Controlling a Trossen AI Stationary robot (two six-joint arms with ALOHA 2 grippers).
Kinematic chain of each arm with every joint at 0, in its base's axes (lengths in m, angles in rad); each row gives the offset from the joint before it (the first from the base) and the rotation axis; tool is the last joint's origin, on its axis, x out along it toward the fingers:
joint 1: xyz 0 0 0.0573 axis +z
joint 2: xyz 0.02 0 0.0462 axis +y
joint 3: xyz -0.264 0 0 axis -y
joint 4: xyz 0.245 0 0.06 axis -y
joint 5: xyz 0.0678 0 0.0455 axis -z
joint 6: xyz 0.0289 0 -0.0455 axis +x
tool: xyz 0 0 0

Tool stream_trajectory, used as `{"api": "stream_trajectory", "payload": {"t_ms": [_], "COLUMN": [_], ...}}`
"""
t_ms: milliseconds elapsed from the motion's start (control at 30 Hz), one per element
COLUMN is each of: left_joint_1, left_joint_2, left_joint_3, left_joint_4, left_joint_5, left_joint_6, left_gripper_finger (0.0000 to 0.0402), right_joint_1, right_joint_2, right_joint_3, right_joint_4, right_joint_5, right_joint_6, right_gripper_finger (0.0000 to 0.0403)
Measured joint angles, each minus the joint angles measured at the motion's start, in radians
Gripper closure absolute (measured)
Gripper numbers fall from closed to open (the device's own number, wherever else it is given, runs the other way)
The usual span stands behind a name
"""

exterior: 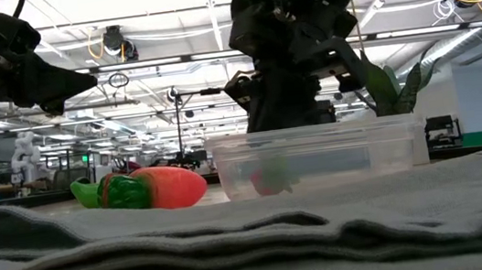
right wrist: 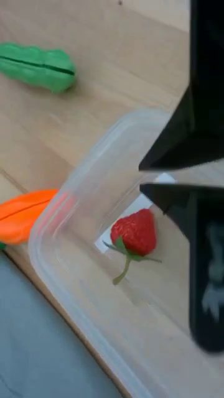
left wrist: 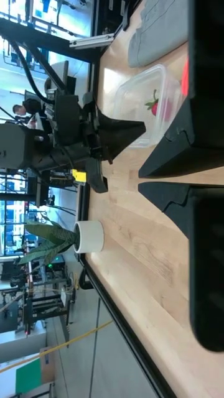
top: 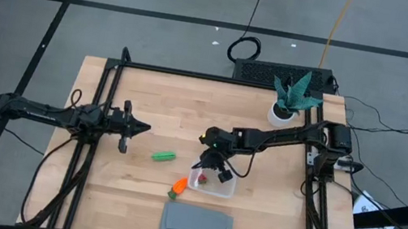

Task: Pick and placing Produce into tupperware
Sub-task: Put the green peas into the transparent bin

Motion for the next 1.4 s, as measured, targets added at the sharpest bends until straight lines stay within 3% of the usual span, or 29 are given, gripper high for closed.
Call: {"api": "stream_trajectory", "payload": {"t_ms": [167, 367, 800, 1000, 1167, 1400], "left_joint_1": [0.000, 0.000, 0.000, 0.000, 0.000, 0.000], "left_joint_2": [0.000, 0.000, 0.000, 0.000, 0.000, 0.000], "left_joint_3": [0.000, 0.000, 0.000, 0.000, 0.000, 0.000], "left_joint_4": [0.001, 0.002, 0.001, -0.001, 0.000, -0.001], "left_joint_5": [0.000, -0.001, -0.001, -0.002, -0.004, -0.004], "left_joint_6": [-0.001, -0.013, -0.025, -0.022, -0.017, -0.019], "left_gripper_finger": [0.0378, 0.0378, 0.0378, 0.0378, 0.0378, 0.0378], "right_joint_1": [0.001, -0.038, -0.150, -0.150, -0.150, -0.150], "right_joint_2": [-0.021, -0.141, -0.621, -0.873, -1.036, -1.208], "right_joint_3": [-0.001, -0.001, -0.056, -0.189, -0.372, -0.633], "right_joint_4": [0.012, 0.073, 0.163, 0.181, 0.319, 0.363], "right_joint_5": [-0.001, -0.007, 0.020, 0.089, 0.092, 0.243], "right_joint_6": [0.064, 0.180, 0.411, 0.495, 0.595, 0.633], "right_gripper_finger": [0.0397, 0.0402, 0.0403, 0.0403, 0.0403, 0.0403]}}
